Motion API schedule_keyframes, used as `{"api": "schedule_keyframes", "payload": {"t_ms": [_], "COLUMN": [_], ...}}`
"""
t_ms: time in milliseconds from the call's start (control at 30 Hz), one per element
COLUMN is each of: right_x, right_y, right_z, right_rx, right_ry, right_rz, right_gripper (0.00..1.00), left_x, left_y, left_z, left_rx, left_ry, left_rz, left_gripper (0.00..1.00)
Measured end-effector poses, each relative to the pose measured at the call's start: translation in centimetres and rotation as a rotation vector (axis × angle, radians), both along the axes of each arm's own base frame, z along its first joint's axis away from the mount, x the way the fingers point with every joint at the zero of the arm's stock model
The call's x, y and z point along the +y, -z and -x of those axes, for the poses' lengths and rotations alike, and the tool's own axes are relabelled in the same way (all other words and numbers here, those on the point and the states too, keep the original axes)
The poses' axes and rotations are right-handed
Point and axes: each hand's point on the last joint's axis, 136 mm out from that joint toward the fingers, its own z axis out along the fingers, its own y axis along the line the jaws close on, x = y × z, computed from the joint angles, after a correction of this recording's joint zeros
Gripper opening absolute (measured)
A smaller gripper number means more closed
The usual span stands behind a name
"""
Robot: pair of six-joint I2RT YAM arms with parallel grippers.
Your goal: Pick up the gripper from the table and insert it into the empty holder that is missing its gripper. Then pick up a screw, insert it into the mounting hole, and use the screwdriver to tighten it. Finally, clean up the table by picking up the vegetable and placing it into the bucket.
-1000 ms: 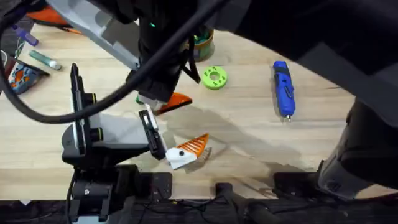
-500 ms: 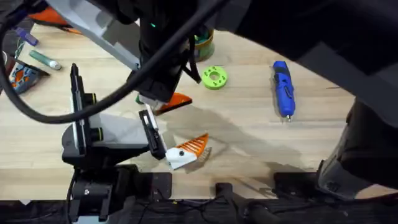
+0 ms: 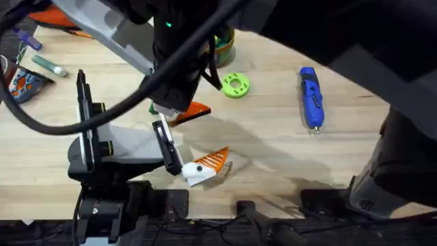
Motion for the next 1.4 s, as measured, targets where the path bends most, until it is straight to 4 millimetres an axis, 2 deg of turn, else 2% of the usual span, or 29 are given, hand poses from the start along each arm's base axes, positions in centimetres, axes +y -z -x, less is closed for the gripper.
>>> {"api": "schedule_keyframes", "payload": {"t_ms": [533,800,1400], "right_x": [0.29,-0.20,0.28], "right_y": [-0.89,-0.73,-0.83], "right_z": [-0.17,0.12,0.42], "right_rx": [-0.013,-0.001,0.001], "right_ry": [0.004,0.004,0.014], "right_rz": [-0.025,-0.004,-0.017], "right_gripper": [0.006,0.006,0.006], "left_x": [0.00,0.00,0.00], "left_y": [0.00,0.00,0.00], "left_z": [0.00,0.00,0.00], "left_rx": [-0.003,-0.003,-0.003], "left_ry": [0.000,0.000,0.000], "left_rz": [-0.001,-0.001,-0.001], "left_gripper": [0.985,0.985,0.986]}}
